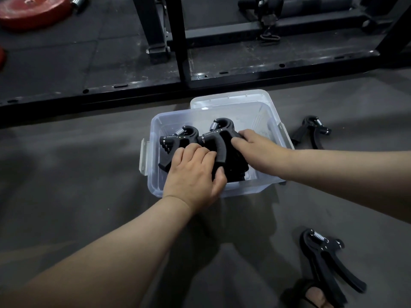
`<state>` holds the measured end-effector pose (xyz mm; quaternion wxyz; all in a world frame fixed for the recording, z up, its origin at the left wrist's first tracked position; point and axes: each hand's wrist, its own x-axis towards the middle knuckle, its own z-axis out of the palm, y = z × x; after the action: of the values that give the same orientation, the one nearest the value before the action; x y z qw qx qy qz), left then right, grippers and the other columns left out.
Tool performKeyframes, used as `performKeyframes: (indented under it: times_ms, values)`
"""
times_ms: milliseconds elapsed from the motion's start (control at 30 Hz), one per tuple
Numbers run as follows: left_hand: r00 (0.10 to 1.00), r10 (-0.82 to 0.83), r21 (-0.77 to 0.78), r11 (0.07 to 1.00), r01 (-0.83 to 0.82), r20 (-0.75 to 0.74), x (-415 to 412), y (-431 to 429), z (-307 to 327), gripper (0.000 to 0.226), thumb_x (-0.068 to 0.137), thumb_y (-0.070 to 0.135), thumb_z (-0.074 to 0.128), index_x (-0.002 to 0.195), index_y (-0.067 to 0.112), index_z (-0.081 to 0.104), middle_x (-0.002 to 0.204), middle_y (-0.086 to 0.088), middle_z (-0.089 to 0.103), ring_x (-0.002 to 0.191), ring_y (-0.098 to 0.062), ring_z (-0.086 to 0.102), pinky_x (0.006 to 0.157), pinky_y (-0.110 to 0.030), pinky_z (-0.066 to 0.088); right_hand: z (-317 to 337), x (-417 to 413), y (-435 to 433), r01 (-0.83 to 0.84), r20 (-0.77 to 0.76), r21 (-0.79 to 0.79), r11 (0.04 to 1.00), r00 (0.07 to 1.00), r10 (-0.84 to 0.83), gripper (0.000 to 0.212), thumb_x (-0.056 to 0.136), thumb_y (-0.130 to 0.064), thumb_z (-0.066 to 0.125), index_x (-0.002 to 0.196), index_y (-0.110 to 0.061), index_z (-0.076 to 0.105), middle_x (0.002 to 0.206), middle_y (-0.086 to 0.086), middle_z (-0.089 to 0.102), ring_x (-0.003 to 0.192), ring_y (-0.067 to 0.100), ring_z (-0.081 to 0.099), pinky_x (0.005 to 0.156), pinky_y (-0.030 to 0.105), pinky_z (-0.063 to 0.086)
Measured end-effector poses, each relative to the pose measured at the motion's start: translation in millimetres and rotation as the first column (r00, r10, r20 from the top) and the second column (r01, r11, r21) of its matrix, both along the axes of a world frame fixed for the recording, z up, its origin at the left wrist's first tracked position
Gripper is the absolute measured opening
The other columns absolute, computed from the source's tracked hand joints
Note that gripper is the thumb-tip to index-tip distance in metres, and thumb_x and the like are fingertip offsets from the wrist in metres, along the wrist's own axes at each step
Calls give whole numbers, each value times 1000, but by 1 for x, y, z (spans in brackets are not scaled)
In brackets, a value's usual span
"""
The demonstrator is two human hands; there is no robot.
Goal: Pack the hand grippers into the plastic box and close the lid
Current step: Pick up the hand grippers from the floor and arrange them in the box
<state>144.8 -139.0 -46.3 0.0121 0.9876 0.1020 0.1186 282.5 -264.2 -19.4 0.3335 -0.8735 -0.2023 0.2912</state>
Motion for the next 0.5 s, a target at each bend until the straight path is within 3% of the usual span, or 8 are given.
performKeyframes:
  times_ms: [167, 300, 367, 433, 500]
  values:
    - [999, 1, 0, 1000, -1, 41, -1, 1, -4, 51, 86, 44, 40, 118, 10, 62, 115, -9, 63, 115, -32, 50, 100, -43, 29, -9, 1, -45, 126, 179, 172, 977, 971, -157, 25, 94, -24, 42, 108, -22, 63, 102, -6, 64, 100, 17, 60, 92, 35, 48]
    - [999, -2, 17, 1000, 1, 48, -2, -1, -5, 55, 87, 44, 41, 129, 11, 55, 121, -12, 60, 117, -33, 46, 100, -44, 27, -9, -13, -87, 16, 398, 276, 961, 908, -129, 27, 83, -10, 41, 98, -9, 63, 94, -9, 48, 96, 12, 49, 88, 13, 38]
    - [999, 4, 13, 1000, -5, 44, -2, -2, -4, 56, 87, 44, 40, 130, 10, 54, 121, -12, 59, 117, -33, 46, 100, -44, 26, -16, -21, -109, 100, 412, 259, 961, 888, -204, 29, 75, -14, 39, 96, -10, 59, 98, -4, 45, 97, 15, 45, 87, 18, 36]
    - [999, 14, 8, 1000, -14, 39, -1, -2, -3, 57, 87, 44, 40, 130, 10, 54, 121, -13, 59, 117, -33, 46, 101, -44, 26, -31, -25, -132, 288, 364, 93, 953, 881, -301, 25, 77, -16, 43, 99, -14, 55, 108, 6, 43, 104, 23, 44, 94, 27, 35]
    - [999, 21, 2, 1000, -21, 26, -1, -3, -2, 57, 86, 44, 40, 130, 10, 54, 120, -12, 60, 118, -33, 45, 101, -43, 26, -51, -29, -160, 334, 214, -257, 907, 935, -284, 21, 85, -15, 49, 105, -17, 51, 120, 13, 44, 110, 32, 47, 98, 33, 38]
